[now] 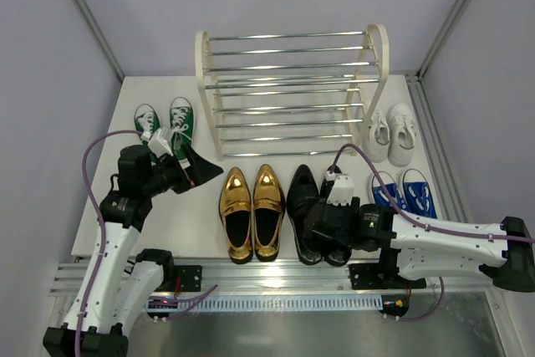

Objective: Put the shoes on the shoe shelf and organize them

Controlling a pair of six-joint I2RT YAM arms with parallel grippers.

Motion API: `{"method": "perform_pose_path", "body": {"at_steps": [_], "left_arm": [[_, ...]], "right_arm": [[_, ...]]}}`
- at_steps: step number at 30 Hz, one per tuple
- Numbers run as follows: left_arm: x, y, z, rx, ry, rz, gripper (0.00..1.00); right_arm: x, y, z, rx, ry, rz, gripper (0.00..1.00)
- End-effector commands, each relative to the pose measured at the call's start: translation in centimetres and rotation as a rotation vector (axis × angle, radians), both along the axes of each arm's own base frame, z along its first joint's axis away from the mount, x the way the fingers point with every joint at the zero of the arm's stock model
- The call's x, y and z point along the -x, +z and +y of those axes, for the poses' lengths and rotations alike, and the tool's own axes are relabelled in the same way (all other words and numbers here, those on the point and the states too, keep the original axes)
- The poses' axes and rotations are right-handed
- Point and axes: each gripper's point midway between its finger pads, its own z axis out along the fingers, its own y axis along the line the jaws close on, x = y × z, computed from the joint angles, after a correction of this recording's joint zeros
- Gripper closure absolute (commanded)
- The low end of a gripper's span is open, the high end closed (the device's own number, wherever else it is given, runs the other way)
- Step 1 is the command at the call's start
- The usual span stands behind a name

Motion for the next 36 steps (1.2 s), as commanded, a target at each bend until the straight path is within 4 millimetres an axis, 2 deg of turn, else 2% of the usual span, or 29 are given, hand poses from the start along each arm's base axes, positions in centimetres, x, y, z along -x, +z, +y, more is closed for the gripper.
{"method": "perform_pose_path", "body": {"at_steps": [1, 10, 16, 17, 19, 20, 22, 23, 26, 27, 31, 34, 36], "left_arm": [[-0.2, 0.4, -0.2, -0.001, -0.019, -0.032, 0.0], [0.1, 0.1, -0.1, -0.004, -0.021, -0.025, 0.0], [0.1, -0.4, -0.1, -0.004, -0.02, -0.013, 0.0], [0.1, -0.4, -0.2, -0.002, -0.022, -0.011, 0.0], [0.2, -0.6, -0.1, -0.003, -0.021, -0.007, 0.0], [0.2, -0.6, -0.2, -0.004, -0.023, -0.006, 0.0], [0.4, -0.7, -0.2, -0.003, -0.028, -0.004, 0.0], [0.5, -0.7, -0.2, -0.004, -0.028, -0.008, 0.0], [0.6, -0.9, -0.1, -0.007, -0.027, -0.007, 0.0], [0.7, -0.9, -0.1, -0.007, -0.027, -0.008, 0.0], [0.8, -1.0, -0.1, -0.011, -0.031, -0.01, 0.0], [0.8, -1.0, -0.1, -0.013, -0.032, -0.011, 0.0], [0.8, -1.0, -0.1, -0.012, -0.031, -0.011, 0.01]], "right_arm": [[-0.6, 1.1, 0.3, -0.024, -0.025, -0.036, 0.0], [-0.6, -0.6, -0.6, 0.032, -0.072, -0.02, 0.0], [-0.3, -2.6, -1.1, 0.088, -0.099, 0.012, 0.02], [-0.2, -2.8, -1.0, 0.088, -0.102, 0.017, 0.08], [0.0, -3.2, -0.8, 0.091, -0.107, 0.034, 0.29], [0.0, -3.5, -0.7, 0.083, -0.108, 0.041, 0.44], [0.3, -4.1, -0.6, 0.089, -0.11, 0.059, 0.54], [0.7, -4.7, -0.7, 0.094, -0.116, 0.081, 0.64], [1.2, -5.8, -1.3, 0.128, -0.125, 0.112, 0.83], [1.3, -6.0, -1.4, 0.131, -0.129, 0.119, 0.95], [1.6, -6.1, -1.9, 0.154, -0.123, 0.129, 0.96], [1.1, -4.7, -2.6, 0.168, -0.121, 0.094, 0.96], [0.6, -2.7, -2.5, 0.136, -0.114, 0.056, 0.96]]}}
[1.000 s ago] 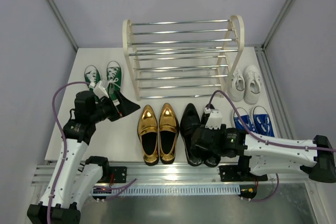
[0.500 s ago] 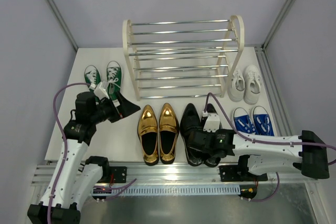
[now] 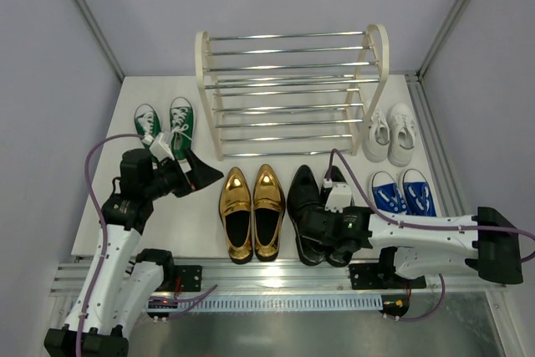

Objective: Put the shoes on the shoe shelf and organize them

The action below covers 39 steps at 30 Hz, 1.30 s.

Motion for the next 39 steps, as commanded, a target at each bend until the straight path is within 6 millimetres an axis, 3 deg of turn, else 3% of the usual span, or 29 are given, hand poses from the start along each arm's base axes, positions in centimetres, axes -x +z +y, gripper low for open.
{"method": "perform_pose_path", "body": {"at_steps": [1, 8, 12, 16, 22, 28, 32, 33, 39], "left_arm": [[0.3, 0.2, -0.2, 0.001, -0.024, -0.023, 0.0], [0.3, 0.1, -0.1, 0.001, -0.021, -0.024, 0.0], [0.4, 0.2, -0.1, 0.0, -0.02, -0.03, 0.0], [0.3, 0.3, -0.1, -0.001, -0.018, -0.03, 0.0], [0.2, 0.9, -0.1, 0.0, -0.017, -0.045, 0.0], [0.0, 1.2, -0.2, 0.009, -0.018, -0.051, 0.0], [0.0, 1.2, -0.2, 0.01, -0.021, -0.048, 0.0], [0.0, 1.3, -0.2, 0.01, -0.021, -0.049, 0.0], [0.0, 1.5, -0.3, 0.017, -0.024, -0.052, 0.0]], "right_arm": [[-0.6, 2.8, -1.6, 0.031, 0.011, -0.065, 0.96], [-3.1, 9.0, -2.2, 0.025, 0.059, -0.243, 0.96], [-4.2, 10.6, -2.1, 0.08, 0.087, -0.302, 0.96], [-6.6, 12.1, 0.3, 0.052, 0.133, -0.363, 0.96], [-11.6, 13.3, 2.0, -0.036, 0.165, -0.422, 0.96], [-16.7, 15.1, 3.0, -0.019, 0.155, -0.484, 0.96], [-20.6, 15.0, 2.6, -0.03, 0.13, -0.476, 0.96], [-21.5, 14.0, 2.6, -0.014, 0.129, -0.452, 0.96], [-25.5, 14.6, 1.9, -0.007, 0.083, -0.505, 0.96]]}}
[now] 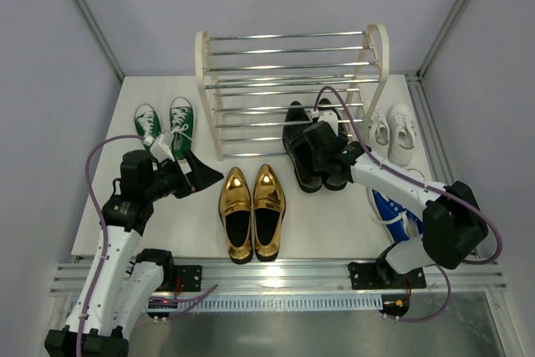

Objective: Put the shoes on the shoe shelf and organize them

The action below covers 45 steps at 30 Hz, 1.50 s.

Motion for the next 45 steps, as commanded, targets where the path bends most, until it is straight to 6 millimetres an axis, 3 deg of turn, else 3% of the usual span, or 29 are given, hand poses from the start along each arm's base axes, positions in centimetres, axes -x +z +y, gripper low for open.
{"method": "perform_pose_path", "body": {"at_steps": [1, 10, 18, 21, 27, 30, 37, 45], "left_arm": [[-0.1, 1.9, -0.5, 0.025, -0.027, -0.055, 0.0], [0.1, 1.5, -0.5, 0.028, -0.025, -0.043, 0.0], [0.1, 1.5, -0.5, 0.029, -0.03, -0.039, 0.0], [0.3, 1.7, -0.4, 0.018, -0.034, -0.043, 0.0], [0.6, 1.6, -0.3, 0.008, -0.033, -0.043, 0.0], [0.5, 1.5, -0.3, 0.009, -0.029, -0.045, 0.0], [0.7, 1.6, -0.3, 0.018, -0.029, -0.043, 0.0], [0.8, 1.6, -0.3, 0.024, -0.023, -0.038, 0.0]], "right_arm": [[-6.5, 9.1, 2.1, -0.151, -0.021, -0.314, 0.96], [-10.7, 10.3, 0.4, -0.14, -0.059, -0.348, 0.96], [-13.7, 7.8, 0.2, -0.112, -0.099, -0.314, 0.96], [-14.4, 7.8, -0.1, -0.109, -0.125, -0.341, 0.96], [-14.3, 6.8, -0.6, -0.083, -0.108, -0.387, 0.96], [-14.4, 7.8, -0.3, -0.106, -0.072, -0.45, 0.96], [-14.4, 7.1, -1.2, -0.095, -0.028, -0.462, 0.96], [-14.9, 8.9, -0.8, -0.119, 0.008, -0.528, 0.96]]}}
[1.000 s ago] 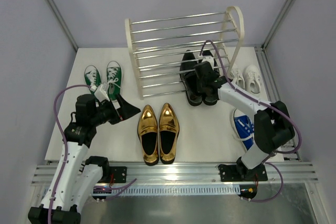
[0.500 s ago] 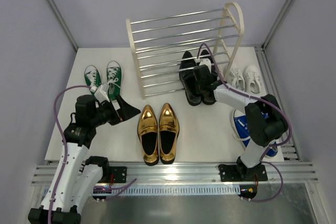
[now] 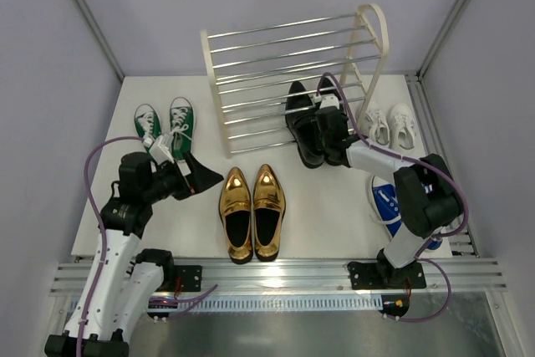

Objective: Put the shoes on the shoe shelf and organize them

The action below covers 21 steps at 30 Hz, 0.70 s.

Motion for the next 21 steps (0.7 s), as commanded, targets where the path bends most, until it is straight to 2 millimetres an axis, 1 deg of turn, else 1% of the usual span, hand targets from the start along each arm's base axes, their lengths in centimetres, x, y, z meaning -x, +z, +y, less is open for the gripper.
{"method": "perform_pose_path", "body": {"at_steps": [1, 2, 8, 10, 11, 14, 18, 21], "left_arm": [[0.2, 1.2, -0.2, 0.017, -0.013, -0.029, 0.0], [0.2, 1.3, -0.2, 0.017, -0.013, -0.031, 0.0], [0.3, 1.1, -0.1, 0.014, -0.006, -0.03, 0.0], [0.4, 1.1, -0.1, 0.013, -0.006, -0.028, 0.0], [0.4, 1.2, -0.1, 0.013, -0.005, -0.031, 0.0], [0.5, 1.2, 0.0, 0.009, -0.002, -0.033, 0.0], [0.6, 1.1, 0.0, 0.006, 0.0, -0.031, 0.0], [0.6, 1.2, 0.1, 0.004, -0.001, -0.034, 0.0]], "right_arm": [[-4.6, 11.6, 1.3, -0.139, -0.005, -0.374, 0.96], [-4.8, 12.1, 1.2, -0.139, -0.005, -0.379, 0.96], [-5.9, 12.4, 0.9, -0.15, -0.016, -0.404, 0.96], [-6.1, 13.0, 0.5, -0.16, -0.038, -0.435, 0.96], [-6.1, 12.8, 0.2, -0.156, -0.049, -0.438, 0.96], [-6.3, 13.3, -0.2, -0.165, -0.068, -0.469, 0.96], [-6.9, 13.4, -0.3, -0.171, -0.065, -0.479, 0.96], [-7.4, 12.8, -0.3, -0.167, -0.066, -0.466, 0.96]]}}
